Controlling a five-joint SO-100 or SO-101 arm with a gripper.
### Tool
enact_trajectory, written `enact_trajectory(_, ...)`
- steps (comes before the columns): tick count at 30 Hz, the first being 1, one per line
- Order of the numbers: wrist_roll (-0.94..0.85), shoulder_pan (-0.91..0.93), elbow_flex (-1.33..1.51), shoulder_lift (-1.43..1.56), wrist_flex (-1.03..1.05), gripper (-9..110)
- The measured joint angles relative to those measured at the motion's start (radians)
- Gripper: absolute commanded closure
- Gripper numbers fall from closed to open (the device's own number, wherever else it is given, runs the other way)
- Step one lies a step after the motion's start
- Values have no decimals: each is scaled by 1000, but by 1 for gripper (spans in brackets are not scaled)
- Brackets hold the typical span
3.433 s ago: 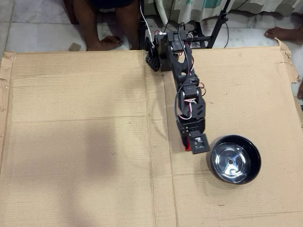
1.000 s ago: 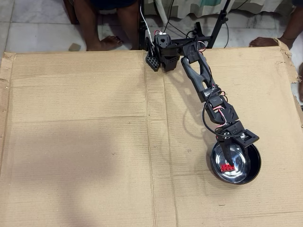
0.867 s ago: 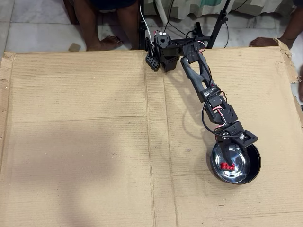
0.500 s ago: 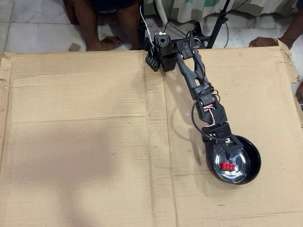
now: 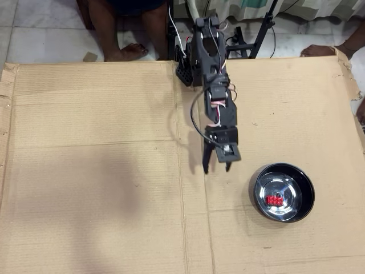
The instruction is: Grasp a lego block and put it in the bin.
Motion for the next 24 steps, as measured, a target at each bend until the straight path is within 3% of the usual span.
enact_trajectory(19,0,104,813,910,3,78)
enact_trajectory(24,-78,101,989,1154,3,78)
